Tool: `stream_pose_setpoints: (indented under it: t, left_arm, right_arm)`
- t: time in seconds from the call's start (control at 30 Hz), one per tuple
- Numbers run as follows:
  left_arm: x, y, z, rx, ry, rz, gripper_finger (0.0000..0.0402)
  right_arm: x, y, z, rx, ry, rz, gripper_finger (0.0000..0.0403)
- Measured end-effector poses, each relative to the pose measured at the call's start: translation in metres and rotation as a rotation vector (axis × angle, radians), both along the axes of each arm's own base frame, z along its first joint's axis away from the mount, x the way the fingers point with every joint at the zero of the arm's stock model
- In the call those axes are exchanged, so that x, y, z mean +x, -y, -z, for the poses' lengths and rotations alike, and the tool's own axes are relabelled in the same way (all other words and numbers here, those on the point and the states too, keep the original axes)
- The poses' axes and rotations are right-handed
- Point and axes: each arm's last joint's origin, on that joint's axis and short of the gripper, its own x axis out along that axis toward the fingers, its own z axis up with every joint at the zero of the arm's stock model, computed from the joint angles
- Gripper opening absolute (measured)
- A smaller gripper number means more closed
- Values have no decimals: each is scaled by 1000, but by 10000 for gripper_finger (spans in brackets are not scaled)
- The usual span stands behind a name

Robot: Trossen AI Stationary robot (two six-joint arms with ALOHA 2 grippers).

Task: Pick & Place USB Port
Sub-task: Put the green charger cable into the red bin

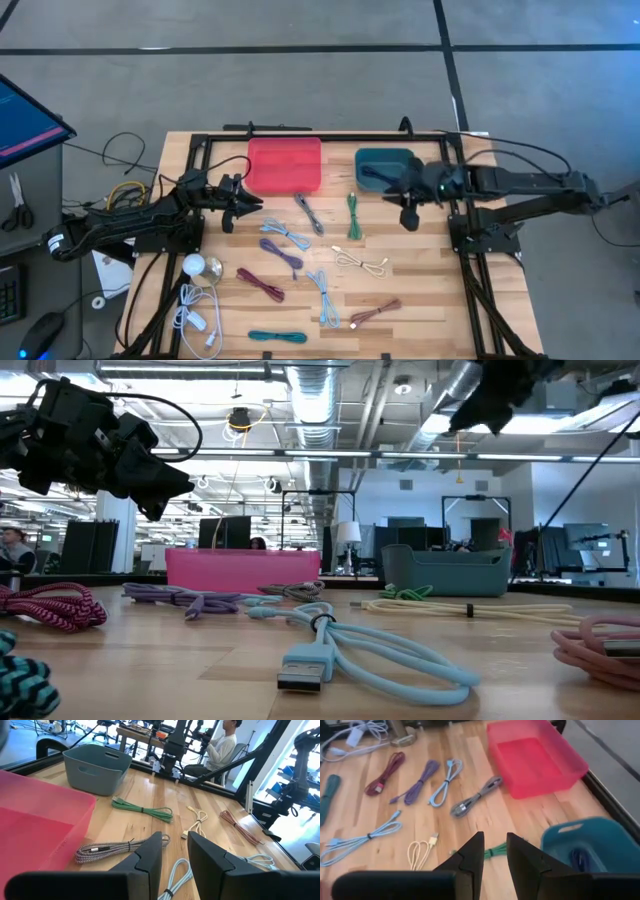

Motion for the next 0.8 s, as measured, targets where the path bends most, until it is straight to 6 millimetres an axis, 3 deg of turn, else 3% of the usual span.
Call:
stream_pose_setpoints:
  t: [0.27,0.43,0.63,0.7,0.8]
  left_arm:
    - [0,0,0,0,0,0,92]
    - [0,0,0,0,0,0,92]
    - [0,0,0,0,0,0,92]
    - [0,0,0,0,0,0,92]
    - [0,0,0,1,1,0,92]
  right_arm:
    - [11,-11,52,139,245,143,75]
    - [21,-16,76,260,194,148,75]
    - [41,-16,82,254,251,100,75]
    - [47,-18,81,298,274,47,75]
    - [53,-18,84,458,243,143,75]
